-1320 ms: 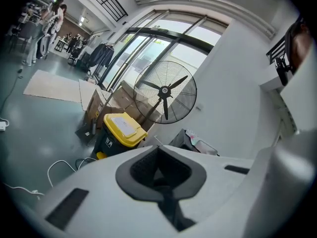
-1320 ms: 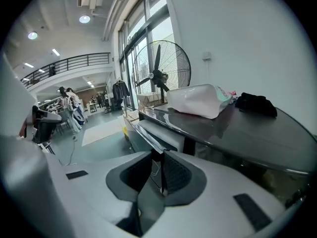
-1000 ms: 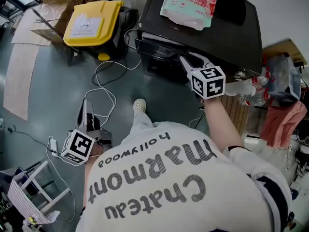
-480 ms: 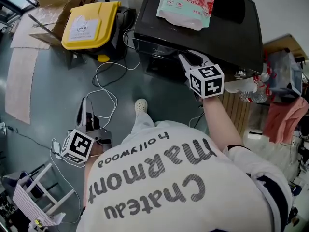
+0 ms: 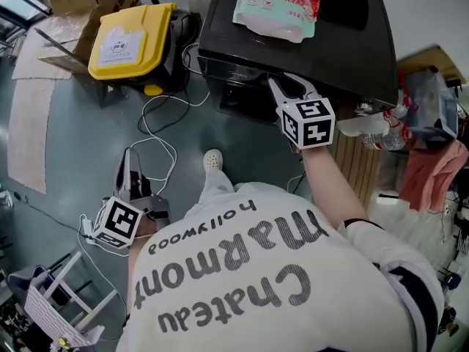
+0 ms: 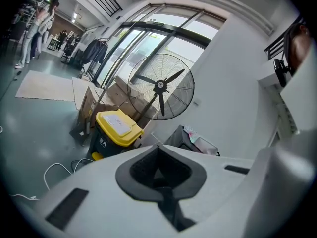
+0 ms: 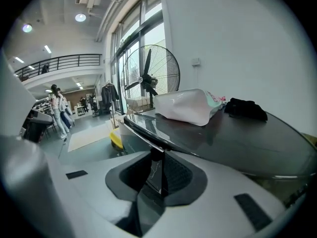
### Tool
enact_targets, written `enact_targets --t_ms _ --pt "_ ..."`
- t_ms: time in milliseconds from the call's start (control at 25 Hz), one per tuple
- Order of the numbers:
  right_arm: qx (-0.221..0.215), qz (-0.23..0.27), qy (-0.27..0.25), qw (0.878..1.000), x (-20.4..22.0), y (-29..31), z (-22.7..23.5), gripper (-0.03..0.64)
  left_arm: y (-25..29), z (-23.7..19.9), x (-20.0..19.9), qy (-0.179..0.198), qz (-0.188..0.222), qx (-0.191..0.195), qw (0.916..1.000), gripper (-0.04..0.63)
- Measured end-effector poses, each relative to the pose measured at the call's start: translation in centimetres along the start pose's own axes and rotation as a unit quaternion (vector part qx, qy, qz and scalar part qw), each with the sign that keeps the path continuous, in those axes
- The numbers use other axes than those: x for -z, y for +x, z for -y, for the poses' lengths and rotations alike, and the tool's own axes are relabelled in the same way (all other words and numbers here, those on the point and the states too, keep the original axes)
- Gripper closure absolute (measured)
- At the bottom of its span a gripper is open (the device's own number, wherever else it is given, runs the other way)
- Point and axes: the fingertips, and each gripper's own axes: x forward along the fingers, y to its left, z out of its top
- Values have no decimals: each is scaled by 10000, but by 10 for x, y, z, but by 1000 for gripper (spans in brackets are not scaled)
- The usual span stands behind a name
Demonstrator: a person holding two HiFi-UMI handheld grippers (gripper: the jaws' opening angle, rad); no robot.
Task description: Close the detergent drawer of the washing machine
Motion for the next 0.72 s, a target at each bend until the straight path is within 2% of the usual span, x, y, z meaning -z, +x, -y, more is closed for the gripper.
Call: enact_targets --t_ms 400,520,720 --pt "670 321 75 9972 1 2 0 503 3 2 0 49 -3 43 10000 588" --pt "891 390 173 9951 1 2 1 499 2 7 -5 115 66 80 9999 588" --pt "1331 570 528 9880 3 1 4 492 -4 -5 -1 -16 30 -54 10000 588"
